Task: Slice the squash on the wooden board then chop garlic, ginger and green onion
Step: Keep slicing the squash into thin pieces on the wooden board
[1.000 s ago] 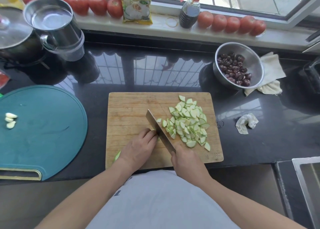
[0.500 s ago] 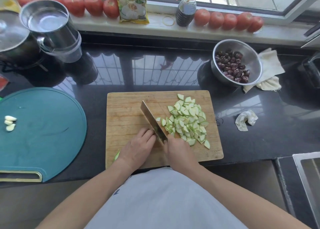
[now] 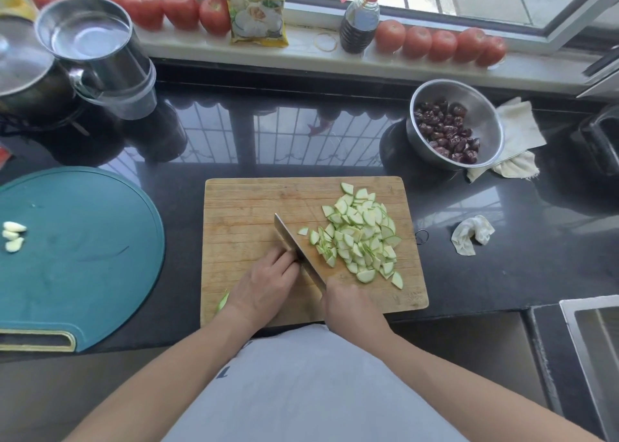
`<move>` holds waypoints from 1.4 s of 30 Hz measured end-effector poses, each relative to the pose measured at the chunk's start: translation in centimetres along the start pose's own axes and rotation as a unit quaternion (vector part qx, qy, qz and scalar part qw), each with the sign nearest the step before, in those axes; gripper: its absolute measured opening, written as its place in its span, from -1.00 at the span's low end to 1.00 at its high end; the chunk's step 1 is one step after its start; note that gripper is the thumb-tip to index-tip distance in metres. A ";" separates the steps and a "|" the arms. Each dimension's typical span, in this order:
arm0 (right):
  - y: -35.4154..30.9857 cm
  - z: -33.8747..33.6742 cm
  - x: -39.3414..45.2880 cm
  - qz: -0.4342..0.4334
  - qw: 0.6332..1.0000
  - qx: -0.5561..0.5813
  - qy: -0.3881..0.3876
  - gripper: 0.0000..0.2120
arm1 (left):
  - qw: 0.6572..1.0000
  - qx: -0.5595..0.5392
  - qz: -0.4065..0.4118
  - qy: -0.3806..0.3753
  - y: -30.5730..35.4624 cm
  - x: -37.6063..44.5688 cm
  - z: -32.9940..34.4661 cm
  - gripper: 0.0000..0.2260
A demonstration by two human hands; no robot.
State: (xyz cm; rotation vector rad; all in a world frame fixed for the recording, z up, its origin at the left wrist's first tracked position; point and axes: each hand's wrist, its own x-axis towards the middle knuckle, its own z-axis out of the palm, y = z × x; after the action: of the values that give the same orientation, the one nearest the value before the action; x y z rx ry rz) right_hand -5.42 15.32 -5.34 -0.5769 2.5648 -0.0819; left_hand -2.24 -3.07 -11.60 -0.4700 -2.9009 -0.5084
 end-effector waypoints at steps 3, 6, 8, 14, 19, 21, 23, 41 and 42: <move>-1.0 0.2 1.7 -0.007 0.999 0.004 0.033 -0.85 | 1.000 0.000 -0.004 -0.008 0.1 0.0 -0.1 -0.82; -0.8 0.2 2.2 0.000 0.997 0.044 0.056 -0.85 | 1.000 -0.005 -0.012 -0.009 0.2 0.0 -0.3 -0.85; 0.4 0.2 1.8 0.020 0.995 0.061 0.073 -0.85 | 0.999 -0.018 -0.032 -0.006 0.4 -0.5 -0.1 -0.85; 3.7 -0.8 2.2 0.068 0.989 0.077 0.102 -0.79 | 0.996 -0.049 -0.070 -0.032 -1.2 -5.5 -0.4 -0.58; 2.9 -1.2 0.9 0.045 0.991 0.064 0.108 -0.73 | 0.996 -0.069 -0.052 -0.021 -1.4 -5.7 0.1 -0.63; 2.6 -1.4 0.0 0.029 0.991 0.066 0.111 -0.72 | 0.997 -0.067 -0.045 -0.006 -1.4 -5.6 0.2 -0.66; 2.4 -1.5 -0.5 0.019 0.991 0.071 0.108 -0.71 | 0.997 -0.066 -0.040 0.004 -1.3 -5.5 0.2 -0.67; 1.9 -1.1 -2.1 -0.001 0.990 0.105 0.089 -0.87 | 0.999 -0.024 0.031 0.028 -4.4 -4.4 0.1 -0.66; 2.0 -1.1 -2.2 -0.001 0.990 0.104 0.092 -0.89 | 0.999 -0.027 0.017 0.023 -4.6 -3.9 0.0 -0.65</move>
State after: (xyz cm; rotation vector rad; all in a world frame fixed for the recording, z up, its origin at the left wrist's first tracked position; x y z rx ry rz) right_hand -5.05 17.96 -3.66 -0.5116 2.6878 -0.4153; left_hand -0.08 -8.30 -13.84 -0.5078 -2.8364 -0.5853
